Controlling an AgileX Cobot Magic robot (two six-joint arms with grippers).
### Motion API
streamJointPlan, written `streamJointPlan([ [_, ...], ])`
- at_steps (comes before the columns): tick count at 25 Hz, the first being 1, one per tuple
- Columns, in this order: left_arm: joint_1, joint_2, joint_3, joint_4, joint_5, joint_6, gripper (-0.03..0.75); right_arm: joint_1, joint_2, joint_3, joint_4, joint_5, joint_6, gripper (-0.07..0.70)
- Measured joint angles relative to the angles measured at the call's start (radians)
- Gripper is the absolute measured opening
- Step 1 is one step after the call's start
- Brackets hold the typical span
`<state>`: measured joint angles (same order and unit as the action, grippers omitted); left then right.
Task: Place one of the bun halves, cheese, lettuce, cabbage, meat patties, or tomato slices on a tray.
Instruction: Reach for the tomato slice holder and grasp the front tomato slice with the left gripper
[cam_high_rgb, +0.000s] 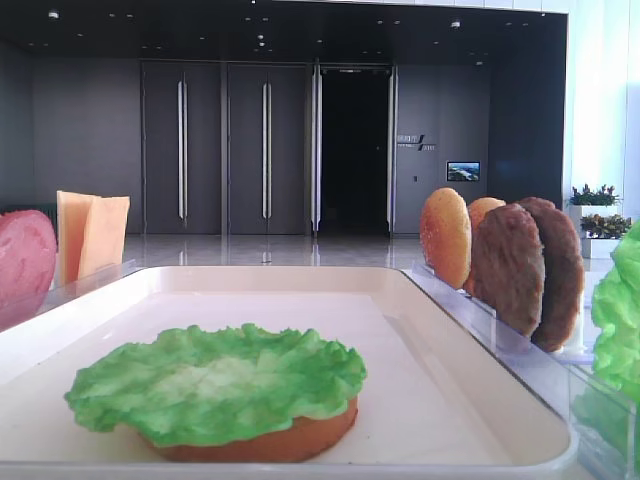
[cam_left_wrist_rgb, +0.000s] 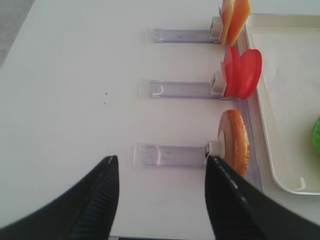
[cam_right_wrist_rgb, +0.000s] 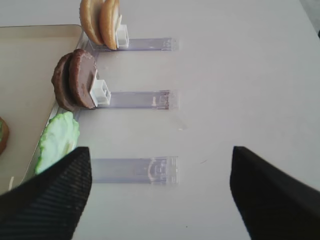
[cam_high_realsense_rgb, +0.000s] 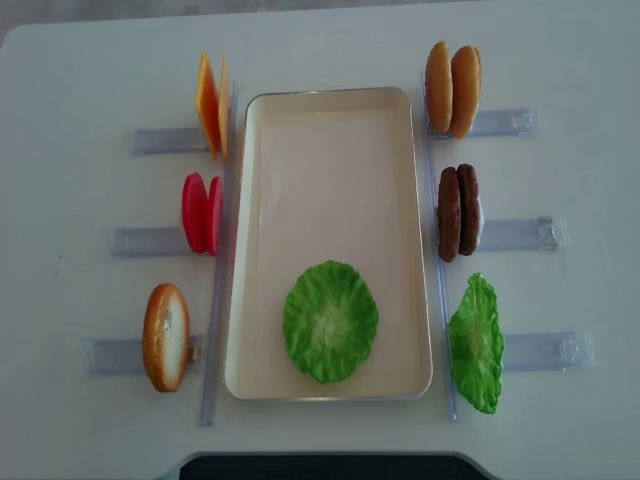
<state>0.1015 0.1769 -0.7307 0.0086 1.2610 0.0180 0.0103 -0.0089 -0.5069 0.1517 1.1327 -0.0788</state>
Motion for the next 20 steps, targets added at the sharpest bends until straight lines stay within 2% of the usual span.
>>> streamJointPlan([
  [11, 0.0, 0.36, -0.22, 0.092, 0.0, -0.018, 0.429, 0.0, 0.0, 0.001, 0.0, 0.0, 0.0, 0.543],
  [20, 0.0, 0.636, -0.349, 0.122, 0.0, -0.031, 0.429, 0.0, 0.0, 0.001, 0.0, 0.0, 0.0, 0.543],
])
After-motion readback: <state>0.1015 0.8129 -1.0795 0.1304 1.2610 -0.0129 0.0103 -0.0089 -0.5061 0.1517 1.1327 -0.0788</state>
